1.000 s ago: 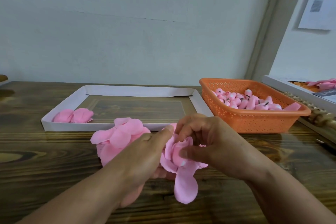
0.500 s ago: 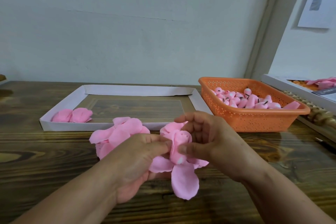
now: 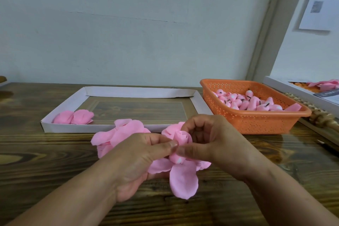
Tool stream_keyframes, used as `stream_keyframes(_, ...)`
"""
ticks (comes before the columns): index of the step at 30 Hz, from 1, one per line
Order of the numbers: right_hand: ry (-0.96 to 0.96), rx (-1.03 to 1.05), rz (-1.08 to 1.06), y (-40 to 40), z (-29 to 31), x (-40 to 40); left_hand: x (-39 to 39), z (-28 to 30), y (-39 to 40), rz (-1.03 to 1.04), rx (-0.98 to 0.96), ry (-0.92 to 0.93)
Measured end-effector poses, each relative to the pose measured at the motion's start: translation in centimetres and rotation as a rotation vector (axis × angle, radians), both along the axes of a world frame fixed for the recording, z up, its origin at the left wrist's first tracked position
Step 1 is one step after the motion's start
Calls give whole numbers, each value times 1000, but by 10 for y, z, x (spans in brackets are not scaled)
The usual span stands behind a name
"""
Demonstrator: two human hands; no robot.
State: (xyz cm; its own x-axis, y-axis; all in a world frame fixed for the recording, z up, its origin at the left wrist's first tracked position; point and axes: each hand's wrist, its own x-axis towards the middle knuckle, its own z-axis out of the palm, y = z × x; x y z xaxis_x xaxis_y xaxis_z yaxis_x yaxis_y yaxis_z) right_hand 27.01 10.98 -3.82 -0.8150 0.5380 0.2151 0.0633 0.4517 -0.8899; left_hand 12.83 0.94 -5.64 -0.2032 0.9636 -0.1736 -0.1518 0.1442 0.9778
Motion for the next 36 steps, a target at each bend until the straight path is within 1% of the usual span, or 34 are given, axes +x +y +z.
stream_keyframes(4,14,33,-29,-1,-1,-2,0,-2,0,0,-14,61)
stream_keyframes(6,23,18,-44,-1,-3,-3,-1,-3,-1,-8,-15,72)
stream_keyframes(11,43,-78,-49,-2,-5,-3,-2,-2,-2,-3,-9,54)
stream_keyframes(14,91,-84,-107,-1,-10,-5,-2,-2,-1,32,2,9)
stream_keyframes(16,132,-75,-167,-1,-13,-7,-3,-3,1,136,16,-79)
stream_keyframes(18,174,-48,-226,1,-15,-8,-2,-1,2,220,43,-251)
stream_keyframes(20,225,-33,-285,4,-17,-9,-2,-2,4,231,88,-434)
stream_keyframes(21,248,-26,-311,5,-18,-10,-3,-3,5,226,111,-493)
stream_keyframes(24,295,-1,-364,8,-19,-12,0,-4,4,164,186,-574)
stream_keyframes(27,321,31,-394,9,-17,-15,6,-9,7,211,261,-609)
stream_keyframes(29,327,76,-413,8,-15,-17,13,-13,9,253,295,-580)
stream_keyframes(31,296,135,-426,5,-14,-19,19,-16,11,293,281,-475)
stream_keyframes(34,188,224,-373,1,-13,-20,21,-17,11,330,247,-302)
stream_keyframes(36,95,299,-300,0,-10,-19,19,-16,10,334,207,-223)
